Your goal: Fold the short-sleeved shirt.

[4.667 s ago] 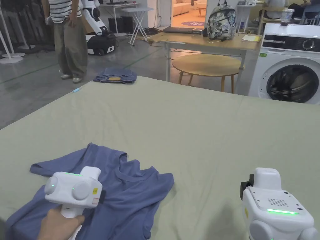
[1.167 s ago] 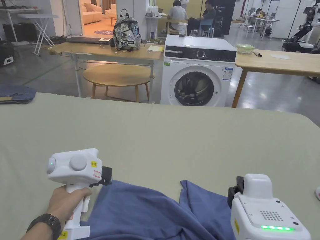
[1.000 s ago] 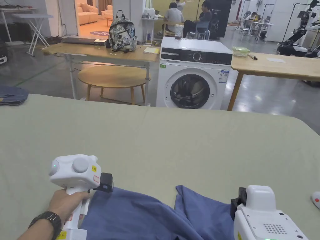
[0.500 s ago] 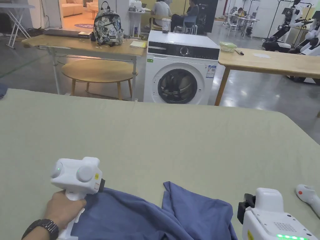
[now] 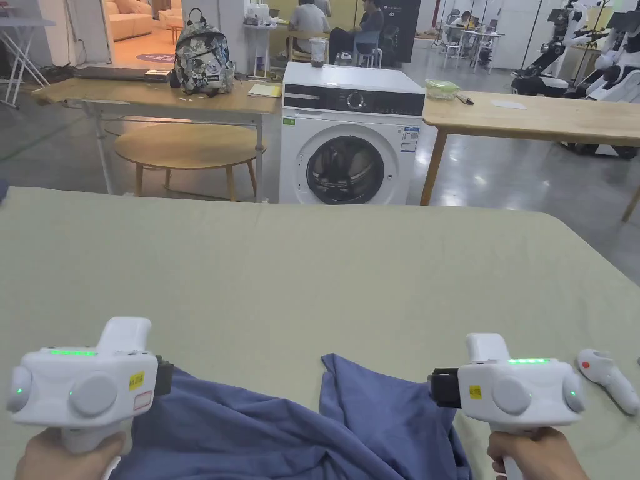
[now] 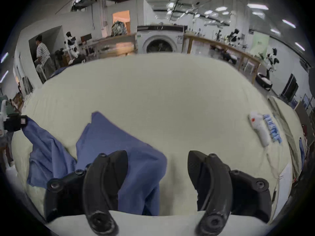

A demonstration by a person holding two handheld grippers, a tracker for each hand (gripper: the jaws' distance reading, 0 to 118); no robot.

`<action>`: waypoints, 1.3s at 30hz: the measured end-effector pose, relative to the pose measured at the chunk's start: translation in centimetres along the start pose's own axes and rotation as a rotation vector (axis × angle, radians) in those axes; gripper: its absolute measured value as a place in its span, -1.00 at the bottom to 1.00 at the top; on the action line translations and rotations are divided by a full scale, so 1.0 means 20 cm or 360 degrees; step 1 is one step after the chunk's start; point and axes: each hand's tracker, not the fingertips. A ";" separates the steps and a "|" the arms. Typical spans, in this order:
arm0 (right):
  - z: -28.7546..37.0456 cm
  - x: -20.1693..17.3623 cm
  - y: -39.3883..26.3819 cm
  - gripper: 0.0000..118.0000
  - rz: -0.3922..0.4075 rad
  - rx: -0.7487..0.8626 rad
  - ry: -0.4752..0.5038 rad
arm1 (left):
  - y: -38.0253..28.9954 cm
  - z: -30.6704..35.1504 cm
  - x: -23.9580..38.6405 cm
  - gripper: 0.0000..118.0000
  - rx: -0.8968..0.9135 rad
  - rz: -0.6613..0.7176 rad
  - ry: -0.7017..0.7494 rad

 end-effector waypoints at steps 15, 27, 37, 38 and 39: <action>0.02 -0.05 -0.03 -0.92 -0.0003 0.0078 0.0020 | -0.13 0.09 -0.10 -1.00 0.0007 0.0078 0.0053; 0.70 -0.07 0.20 -0.94 -0.0013 0.0597 -0.0085 | 0.21 0.55 -0.24 -1.00 0.0316 0.0010 0.0194; 0.96 -0.07 0.51 -0.94 -0.0034 0.0797 -0.0112 | 0.56 0.86 -0.44 -1.00 0.0493 0.0044 0.0292; 0.99 -0.09 0.54 -0.94 -0.0034 0.0815 -0.0106 | 0.61 0.88 -0.45 -1.00 0.0508 0.0044 0.0303; 1.02 -0.11 0.57 -0.94 -0.0023 0.0833 -0.0101 | 0.65 0.91 -0.45 -1.00 0.0529 0.0045 0.0303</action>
